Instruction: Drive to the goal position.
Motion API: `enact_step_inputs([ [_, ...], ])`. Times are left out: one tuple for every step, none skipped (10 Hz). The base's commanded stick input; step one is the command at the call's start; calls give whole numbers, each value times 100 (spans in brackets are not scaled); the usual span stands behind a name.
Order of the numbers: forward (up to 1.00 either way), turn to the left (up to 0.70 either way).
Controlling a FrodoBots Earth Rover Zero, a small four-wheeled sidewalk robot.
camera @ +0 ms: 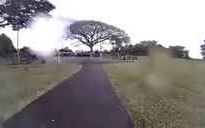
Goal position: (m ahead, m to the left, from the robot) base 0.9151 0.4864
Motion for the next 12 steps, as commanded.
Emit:
enact_step_inputs([
  [85,0],
  [85,0],
  [85,0],
  [85,0],
  [85,0],
  [85,0],
  [85,0],
  [85,0],
  [85,0],
  [85,0],
  [85,0],
  [85,0],
])
